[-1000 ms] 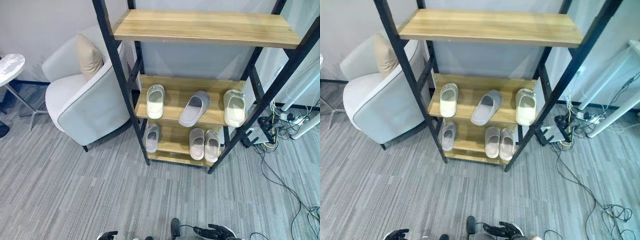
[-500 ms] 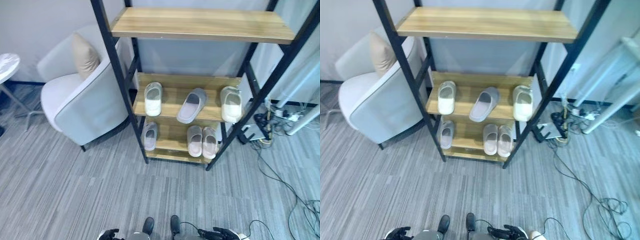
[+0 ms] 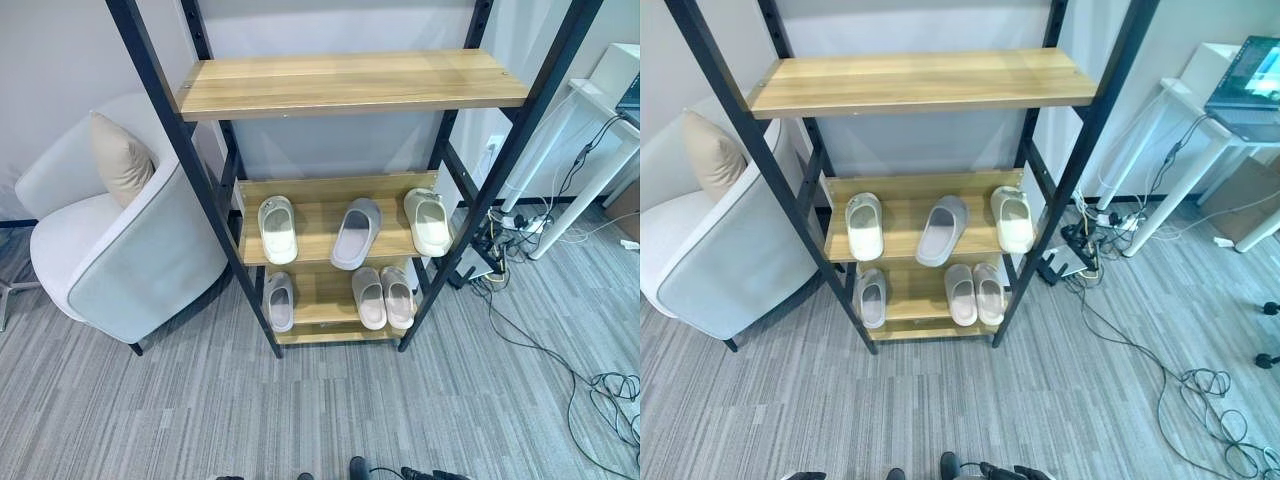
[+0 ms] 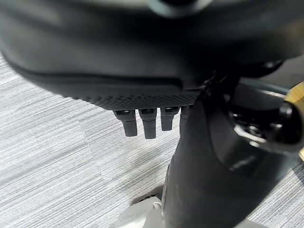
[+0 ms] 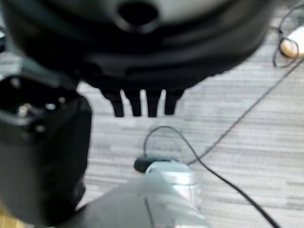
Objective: Arrange the slippers neatly on the shoe rack.
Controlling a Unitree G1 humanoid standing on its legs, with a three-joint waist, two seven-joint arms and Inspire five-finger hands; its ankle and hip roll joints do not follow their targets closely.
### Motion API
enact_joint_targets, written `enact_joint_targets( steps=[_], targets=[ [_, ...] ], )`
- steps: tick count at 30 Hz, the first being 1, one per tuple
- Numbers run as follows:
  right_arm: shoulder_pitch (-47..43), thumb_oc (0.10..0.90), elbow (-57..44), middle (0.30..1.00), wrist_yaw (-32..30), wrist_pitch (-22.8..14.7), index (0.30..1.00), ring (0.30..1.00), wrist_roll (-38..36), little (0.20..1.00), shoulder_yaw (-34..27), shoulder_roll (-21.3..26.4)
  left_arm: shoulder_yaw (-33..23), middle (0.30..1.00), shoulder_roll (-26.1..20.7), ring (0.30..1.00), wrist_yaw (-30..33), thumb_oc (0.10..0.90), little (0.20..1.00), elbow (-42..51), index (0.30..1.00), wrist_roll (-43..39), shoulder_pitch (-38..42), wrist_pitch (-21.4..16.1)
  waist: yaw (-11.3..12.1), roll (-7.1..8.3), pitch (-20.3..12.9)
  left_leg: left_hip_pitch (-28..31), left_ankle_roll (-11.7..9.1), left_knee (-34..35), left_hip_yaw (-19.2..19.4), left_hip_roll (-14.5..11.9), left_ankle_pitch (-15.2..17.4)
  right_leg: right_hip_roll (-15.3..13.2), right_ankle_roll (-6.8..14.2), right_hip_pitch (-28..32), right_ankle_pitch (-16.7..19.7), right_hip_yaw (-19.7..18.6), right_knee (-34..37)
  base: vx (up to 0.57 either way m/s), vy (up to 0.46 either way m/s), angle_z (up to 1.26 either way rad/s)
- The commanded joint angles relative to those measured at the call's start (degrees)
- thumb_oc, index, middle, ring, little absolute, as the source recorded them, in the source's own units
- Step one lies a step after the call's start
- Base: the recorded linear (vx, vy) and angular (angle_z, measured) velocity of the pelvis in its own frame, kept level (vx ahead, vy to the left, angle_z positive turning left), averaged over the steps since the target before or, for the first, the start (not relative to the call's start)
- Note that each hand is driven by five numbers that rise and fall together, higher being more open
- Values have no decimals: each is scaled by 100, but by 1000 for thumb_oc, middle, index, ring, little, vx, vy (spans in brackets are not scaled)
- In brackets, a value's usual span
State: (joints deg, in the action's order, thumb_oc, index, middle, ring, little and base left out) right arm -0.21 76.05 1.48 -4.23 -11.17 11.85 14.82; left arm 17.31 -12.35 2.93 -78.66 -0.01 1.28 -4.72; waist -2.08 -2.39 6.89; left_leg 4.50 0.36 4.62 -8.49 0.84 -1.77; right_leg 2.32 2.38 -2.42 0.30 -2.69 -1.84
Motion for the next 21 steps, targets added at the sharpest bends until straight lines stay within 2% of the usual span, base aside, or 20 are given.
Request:
enact_joint_targets(
  steps=[1,4,7,9,10,12,14,15,16,17,18,20,21],
  targets=[
    [217,800,188,900,99,103,900,900,-94,900,107,-82,-222,900,213,900,-113,800,900,-88,900,-244,236,-117,33,242,-181,-114,-31,-533,655,163,550,-425,236,521,-338,487,123,-2,-60,5],
    [195,800,184,900,68,85,900,900,-99,900,103,-75,-227,900,217,900,-85,800,900,-58,900,-267,254,-127,33,238,-168,-120,-48,-560,625,161,545,-415,217,532,-356,516,120,-1,-40,4],
    [-2,800,-144,900,-70,-69,900,900,-363,900,-5,36,-155,900,204,900,-23,800,900,41,900,-328,344,-187,31,286,63,-466,-307,-1258,641,137,558,-420,112,543,-448,632,94,-82,-53,21],
    [-128,800,-386,900,-136,-153,900,900,-555,900,-51,136,-121,900,198,900,31,800,900,58,900,-344,394,-192,34,368,270,-982,-474,-1945,964,15,365,-505,60,616,-444,768,140,-97,-35,56],
    [-137,800,-487,900,-143,-185,900,900,-607,900,-53,153,-123,900,196,900,26,800,900,47,900,-331,390,-198,41,378,289,-1068,-460,-1985,1116,-67,373,-509,52,665,-462,823,183,26,-4,67],
    [-184,800,-635,900,-172,-269,900,900,-727,900,-65,220,-163,900,200,900,32,800,900,-33,900,-307,294,-175,123,392,288,-1127,-366,-1604,1250,-115,399,-474,75,763,-479,849,279,139,37,43],
    [-223,800,-746,900,-172,-293,900,900,-742,900,-30,236,-161,900,198,900,44,800,900,-104,900,-274,229,-167,178,411,279,-1210,-344,-1383,1156,-109,290,-443,85,784,-491,827,304,165,31,19],
    [-386,800,-618,900,-202,-200,900,900,-571,900,148,192,-171,900,136,900,53,800,900,-289,900,-223,216,-99,377,487,290,-1511,-377,-991,817,-117,-19,-365,88,903,-605,774,345,144,13,8],
    [-387,800,-618,900,-202,-200,900,900,-571,900,148,192,-171,900,136,900,53,800,900,-289,900,-223,216,-99,376,488,292,-1508,-376,-989,816,-116,-19,-366,88,905,-605,775,346,224,46,1],
    [-439,800,-732,900,-201,-163,900,900,-469,900,323,194,-182,900,84,900,50,800,900,-359,900,-221,188,-92,463,550,310,-1706,-395,-826,692,-182,-94,-345,87,953,-679,721,349,213,101,10],
    [-527,800,-1221,900,-168,-171,900,900,-299,900,532,203,-221,900,18,900,30,800,900,-388,900,-191,160,-67,546,628,311,-1819,-407,-644,610,-261,-201,-312,89,1040,-809,603,324,291,166,17],
    [-457,800,-2081,900,-230,-224,900,900,-117,900,584,286,-305,900,-42,900,47,800,900,-374,900,-79,61,-54,567,683,231,-1677,-375,-559,533,-288,-387,-313,137,1108,-810,482,274,295,261,-16],
    [-292,800,-3120,900,-279,-279,900,900,-20,900,505,395,-321,900,-75,900,73,800,900,-295,900,27,57,-48,508,767,174,-1707,-336,-730,550,-232,-332,-441,234,1095,-806,394,153,270,303,-77]
  ],
)
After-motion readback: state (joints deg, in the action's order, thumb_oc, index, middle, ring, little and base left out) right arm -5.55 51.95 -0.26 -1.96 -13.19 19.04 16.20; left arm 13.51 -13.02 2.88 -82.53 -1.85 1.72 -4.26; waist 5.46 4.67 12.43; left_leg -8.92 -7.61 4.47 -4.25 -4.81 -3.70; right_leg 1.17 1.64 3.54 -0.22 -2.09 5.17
